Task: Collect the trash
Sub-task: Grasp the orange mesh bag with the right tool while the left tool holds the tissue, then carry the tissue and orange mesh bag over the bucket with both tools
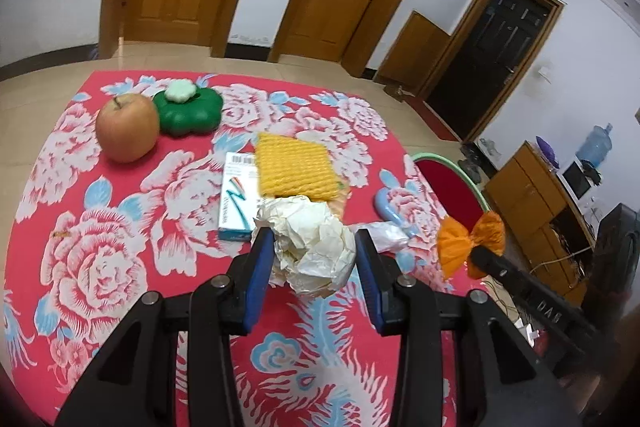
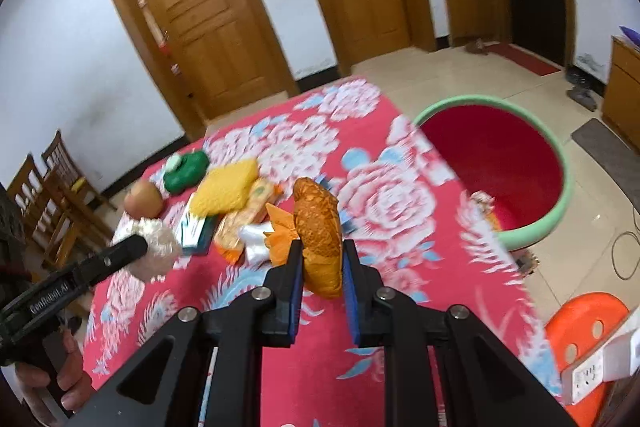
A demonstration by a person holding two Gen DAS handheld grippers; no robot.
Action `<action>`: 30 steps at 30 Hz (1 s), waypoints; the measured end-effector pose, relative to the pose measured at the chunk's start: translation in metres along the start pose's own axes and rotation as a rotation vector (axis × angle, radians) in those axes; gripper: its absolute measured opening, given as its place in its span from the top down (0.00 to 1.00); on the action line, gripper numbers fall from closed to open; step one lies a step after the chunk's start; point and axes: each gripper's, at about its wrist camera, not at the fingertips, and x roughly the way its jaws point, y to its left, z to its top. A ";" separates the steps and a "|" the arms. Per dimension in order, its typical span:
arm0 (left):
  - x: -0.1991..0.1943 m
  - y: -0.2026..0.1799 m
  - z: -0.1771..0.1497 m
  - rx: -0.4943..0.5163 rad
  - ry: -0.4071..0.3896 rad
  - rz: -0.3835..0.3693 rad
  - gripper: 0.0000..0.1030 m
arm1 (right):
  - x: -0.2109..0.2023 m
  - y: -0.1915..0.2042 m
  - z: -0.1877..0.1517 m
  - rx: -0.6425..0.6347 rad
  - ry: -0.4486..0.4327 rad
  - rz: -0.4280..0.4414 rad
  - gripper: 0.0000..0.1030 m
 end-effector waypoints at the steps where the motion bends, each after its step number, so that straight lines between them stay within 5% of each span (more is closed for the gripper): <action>1: 0.000 -0.003 0.001 0.006 -0.002 -0.001 0.60 | -0.004 -0.004 0.002 0.006 -0.014 -0.003 0.80; 17: 0.021 -0.088 0.048 0.086 -0.023 -0.040 0.60 | -0.023 -0.081 0.050 0.072 -0.095 -0.031 0.80; 30: 0.102 -0.162 0.056 0.168 0.065 -0.089 0.60 | -0.007 -0.155 0.054 0.226 -0.119 -0.135 0.80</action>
